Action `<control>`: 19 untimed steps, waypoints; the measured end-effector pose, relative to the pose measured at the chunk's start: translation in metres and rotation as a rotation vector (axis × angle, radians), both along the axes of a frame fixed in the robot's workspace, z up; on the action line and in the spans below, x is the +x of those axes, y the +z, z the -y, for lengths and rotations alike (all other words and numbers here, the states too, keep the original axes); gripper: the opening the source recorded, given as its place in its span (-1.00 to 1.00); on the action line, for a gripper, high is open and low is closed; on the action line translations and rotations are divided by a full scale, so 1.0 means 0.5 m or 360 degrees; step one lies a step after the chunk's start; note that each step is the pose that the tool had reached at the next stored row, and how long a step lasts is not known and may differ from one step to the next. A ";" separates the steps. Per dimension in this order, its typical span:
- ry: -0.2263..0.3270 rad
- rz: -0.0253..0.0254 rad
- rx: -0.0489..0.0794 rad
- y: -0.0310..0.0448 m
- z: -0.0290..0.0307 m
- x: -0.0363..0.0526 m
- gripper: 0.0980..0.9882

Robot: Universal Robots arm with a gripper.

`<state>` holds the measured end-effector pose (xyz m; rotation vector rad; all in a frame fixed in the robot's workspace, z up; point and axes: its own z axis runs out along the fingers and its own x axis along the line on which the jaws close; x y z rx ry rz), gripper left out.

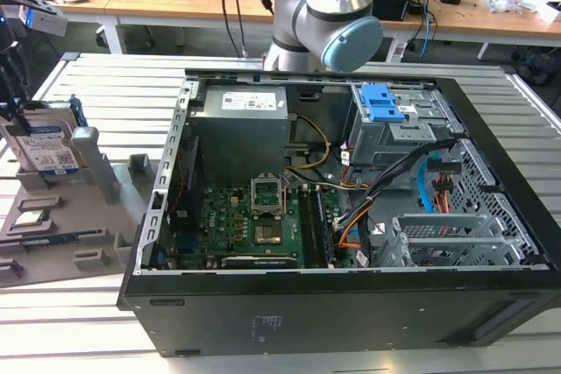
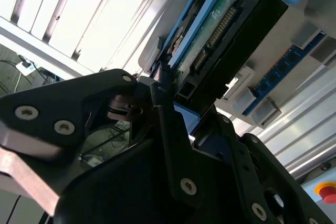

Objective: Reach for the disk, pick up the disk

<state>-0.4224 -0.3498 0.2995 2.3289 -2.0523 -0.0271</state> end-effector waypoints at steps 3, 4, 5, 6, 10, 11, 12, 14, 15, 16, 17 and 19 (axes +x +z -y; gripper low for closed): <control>0.0000 -0.00001 0.0000 0.008 0.000 0.000 -0.39; 0.0000 -0.00001 0.0000 0.010 0.000 0.000 -0.39; 0.0000 -0.00001 0.0000 0.016 0.000 0.000 -0.39; 0.0000 0.00000 0.0000 0.020 0.000 0.000 -0.39; 0.0000 0.00001 0.0000 0.032 0.000 0.000 -0.39; 0.0000 -0.00001 0.0000 0.036 0.000 0.000 -0.39; 0.0000 -0.00001 0.0000 0.038 0.000 0.000 -0.39; 0.0000 0.00000 0.0000 0.047 0.000 0.000 -0.39; 0.0000 -0.00001 0.0000 0.050 0.000 0.000 -0.39; 0.0000 -0.00001 0.0000 0.054 0.000 0.000 -0.39; 0.0000 -0.00001 0.0000 0.057 0.000 0.000 -0.39; 0.0000 -0.00001 0.0000 0.064 0.000 0.000 -0.39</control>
